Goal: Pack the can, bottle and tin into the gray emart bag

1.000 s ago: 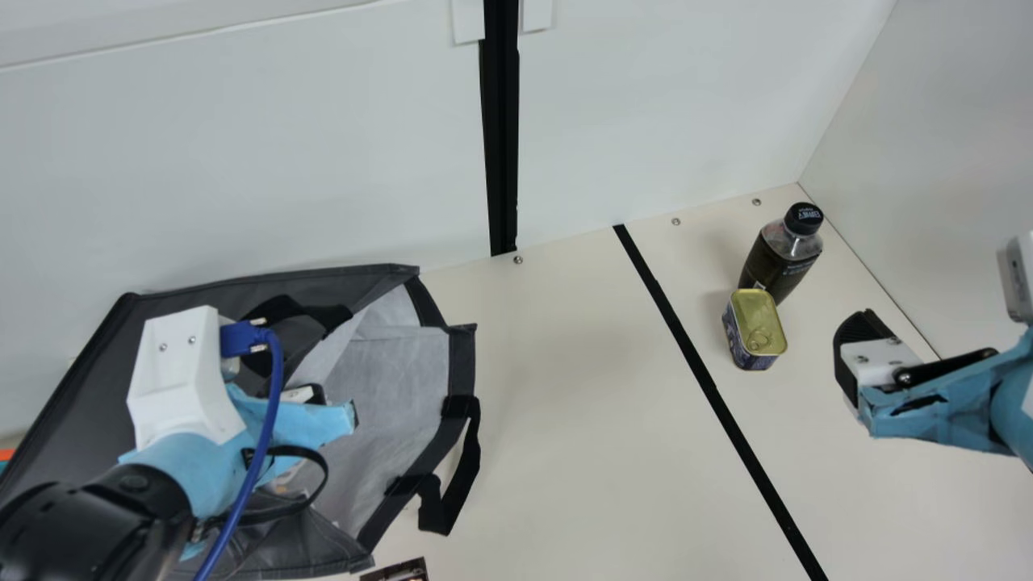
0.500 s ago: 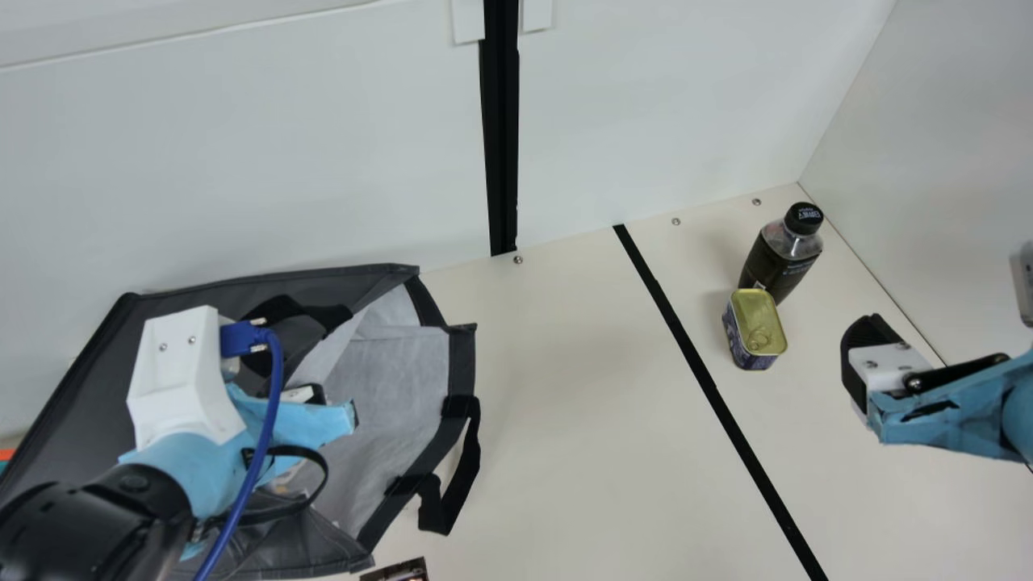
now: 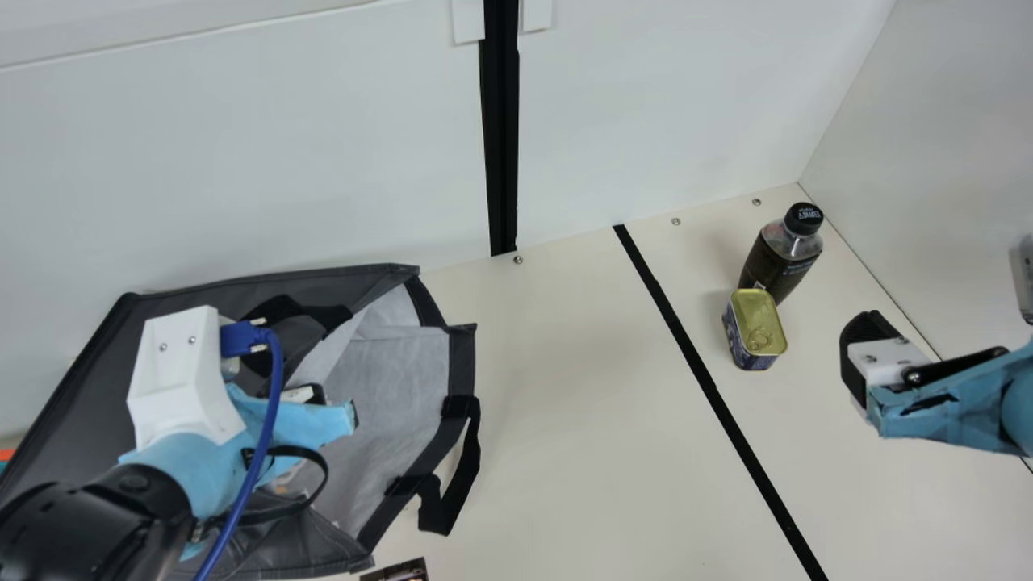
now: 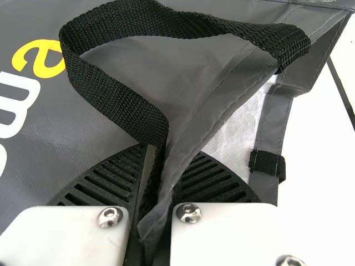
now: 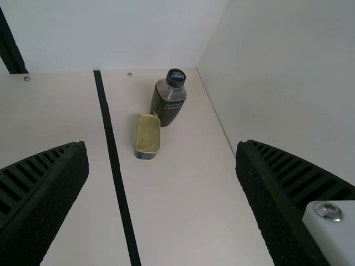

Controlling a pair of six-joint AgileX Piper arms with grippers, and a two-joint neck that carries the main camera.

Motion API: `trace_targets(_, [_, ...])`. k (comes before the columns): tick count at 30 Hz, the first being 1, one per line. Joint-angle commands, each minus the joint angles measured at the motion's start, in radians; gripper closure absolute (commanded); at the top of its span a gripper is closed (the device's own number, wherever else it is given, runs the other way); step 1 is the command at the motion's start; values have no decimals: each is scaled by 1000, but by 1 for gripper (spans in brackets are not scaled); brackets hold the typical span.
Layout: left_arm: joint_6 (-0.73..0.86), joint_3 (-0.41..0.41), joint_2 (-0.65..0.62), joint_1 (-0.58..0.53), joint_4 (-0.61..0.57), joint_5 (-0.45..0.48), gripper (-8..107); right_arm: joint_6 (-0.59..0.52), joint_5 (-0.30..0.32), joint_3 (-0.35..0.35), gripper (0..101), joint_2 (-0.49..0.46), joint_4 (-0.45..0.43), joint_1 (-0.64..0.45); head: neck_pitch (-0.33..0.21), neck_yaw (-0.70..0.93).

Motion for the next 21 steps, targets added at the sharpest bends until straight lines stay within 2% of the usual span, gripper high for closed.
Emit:
trace_targets(1, [0,0,0,0,0,0,89,11,0,-3,11,6,-10,7,-23,-2])
trace_targets(21, [0,0,0,0,0,0,89,173,0,-44,11,136,-142,165,-23,-2])
